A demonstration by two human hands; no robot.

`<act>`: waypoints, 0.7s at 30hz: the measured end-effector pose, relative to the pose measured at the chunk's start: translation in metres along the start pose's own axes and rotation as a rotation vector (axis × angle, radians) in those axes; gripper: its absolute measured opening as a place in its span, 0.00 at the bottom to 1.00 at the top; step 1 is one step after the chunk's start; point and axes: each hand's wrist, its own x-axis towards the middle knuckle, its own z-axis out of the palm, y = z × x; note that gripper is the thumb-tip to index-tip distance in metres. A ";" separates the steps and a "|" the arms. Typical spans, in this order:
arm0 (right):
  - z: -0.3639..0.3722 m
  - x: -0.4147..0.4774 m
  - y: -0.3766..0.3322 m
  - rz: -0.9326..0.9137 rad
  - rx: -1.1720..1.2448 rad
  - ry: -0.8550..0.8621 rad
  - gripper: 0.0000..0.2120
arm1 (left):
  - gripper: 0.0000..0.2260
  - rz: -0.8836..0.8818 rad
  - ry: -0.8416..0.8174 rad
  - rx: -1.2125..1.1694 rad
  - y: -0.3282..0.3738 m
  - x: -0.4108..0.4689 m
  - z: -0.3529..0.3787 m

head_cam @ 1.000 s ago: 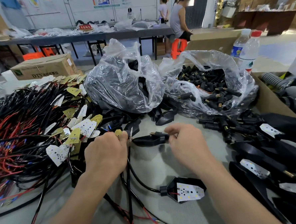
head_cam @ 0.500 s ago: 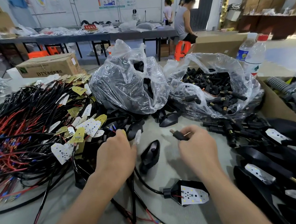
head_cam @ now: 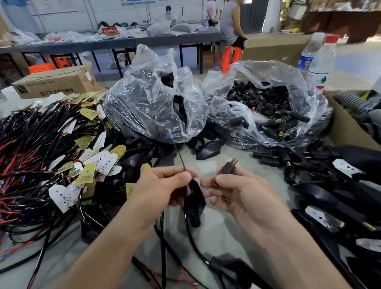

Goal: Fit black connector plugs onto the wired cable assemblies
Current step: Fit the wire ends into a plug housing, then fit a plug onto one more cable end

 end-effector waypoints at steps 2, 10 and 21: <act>0.002 0.000 0.002 -0.005 -0.064 0.001 0.07 | 0.11 0.001 -0.072 0.007 -0.006 -0.004 0.008; 0.007 -0.002 0.007 -0.114 -0.192 -0.053 0.09 | 0.07 0.312 0.026 0.581 -0.011 -0.011 0.013; 0.005 -0.001 0.007 -0.193 -0.159 0.091 0.09 | 0.08 0.144 0.269 0.129 -0.009 -0.017 0.028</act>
